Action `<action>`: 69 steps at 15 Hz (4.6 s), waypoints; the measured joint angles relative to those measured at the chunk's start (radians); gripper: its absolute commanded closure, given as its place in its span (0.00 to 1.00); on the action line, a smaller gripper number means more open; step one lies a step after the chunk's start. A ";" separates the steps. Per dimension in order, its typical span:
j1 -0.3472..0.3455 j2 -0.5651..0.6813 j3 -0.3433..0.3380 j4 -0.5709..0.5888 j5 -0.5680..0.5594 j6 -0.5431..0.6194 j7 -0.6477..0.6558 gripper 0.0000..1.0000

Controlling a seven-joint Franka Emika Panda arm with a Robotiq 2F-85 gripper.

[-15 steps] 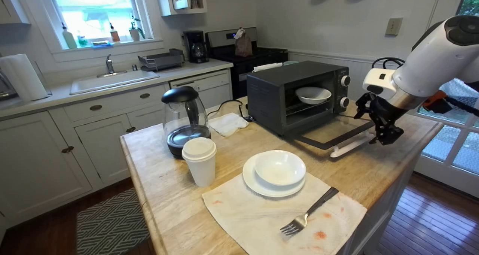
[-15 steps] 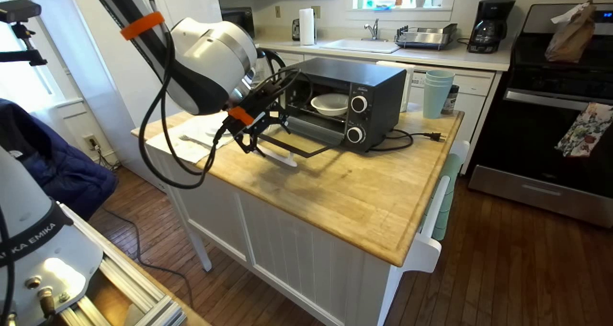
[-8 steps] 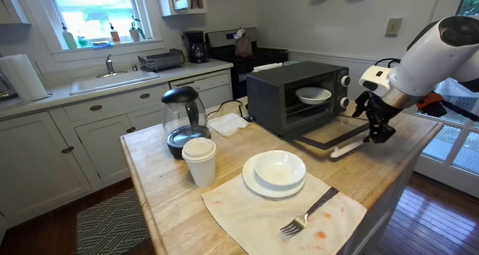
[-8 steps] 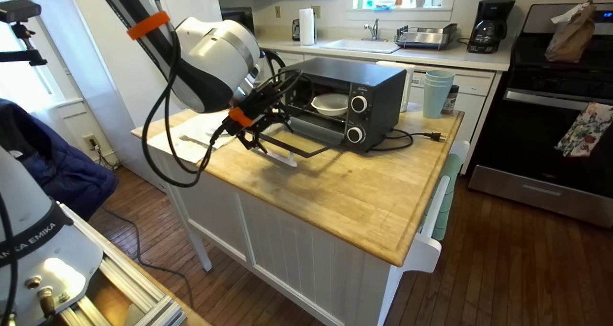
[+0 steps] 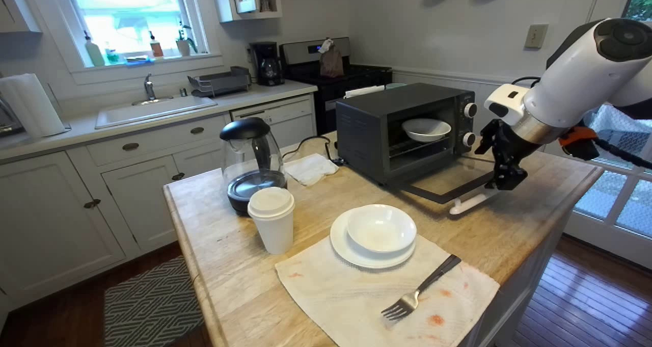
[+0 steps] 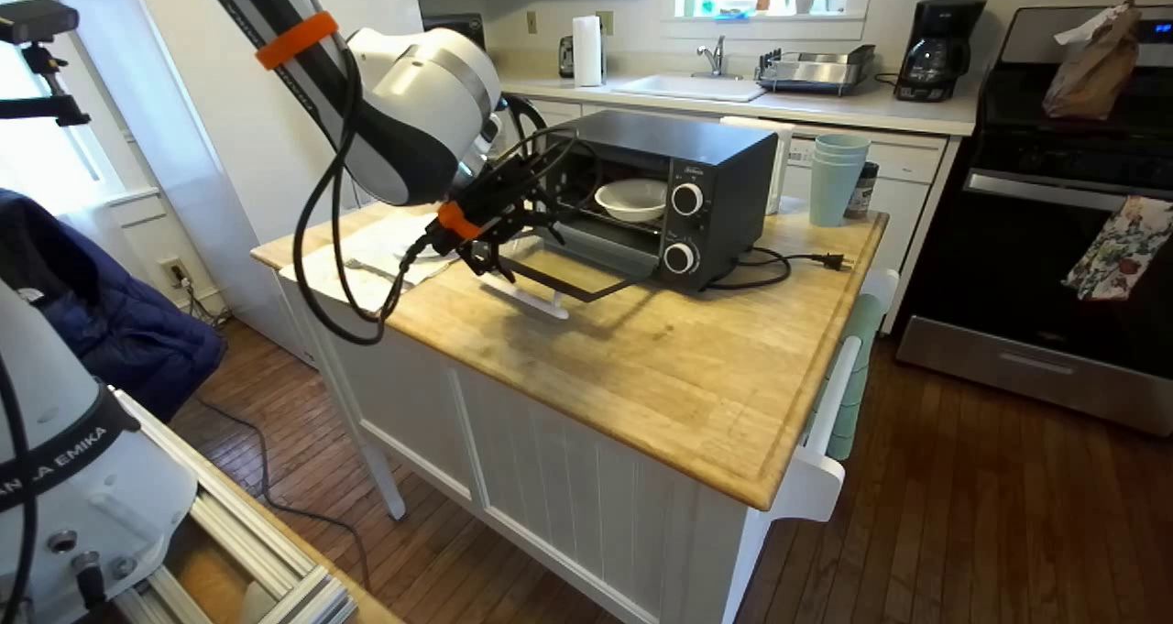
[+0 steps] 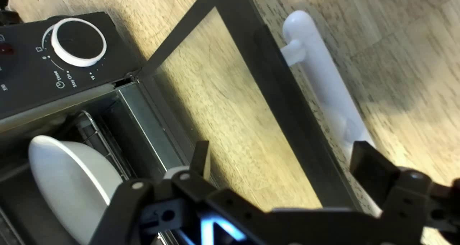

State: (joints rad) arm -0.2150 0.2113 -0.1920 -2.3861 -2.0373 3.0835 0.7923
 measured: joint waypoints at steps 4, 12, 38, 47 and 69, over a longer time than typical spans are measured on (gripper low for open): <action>-0.004 0.010 0.017 0.011 -0.048 -0.024 0.090 0.00; -0.007 0.025 0.054 0.023 -0.181 -0.082 0.280 0.00; -0.046 -0.068 0.140 0.065 -0.471 -0.176 0.671 0.00; -0.057 -0.057 0.119 0.105 -0.412 -0.098 0.679 0.00; -0.059 0.004 0.096 0.261 -0.465 0.099 0.401 0.00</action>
State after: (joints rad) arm -0.2740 0.2152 -0.0964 -2.1254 -2.5023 3.1827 1.1934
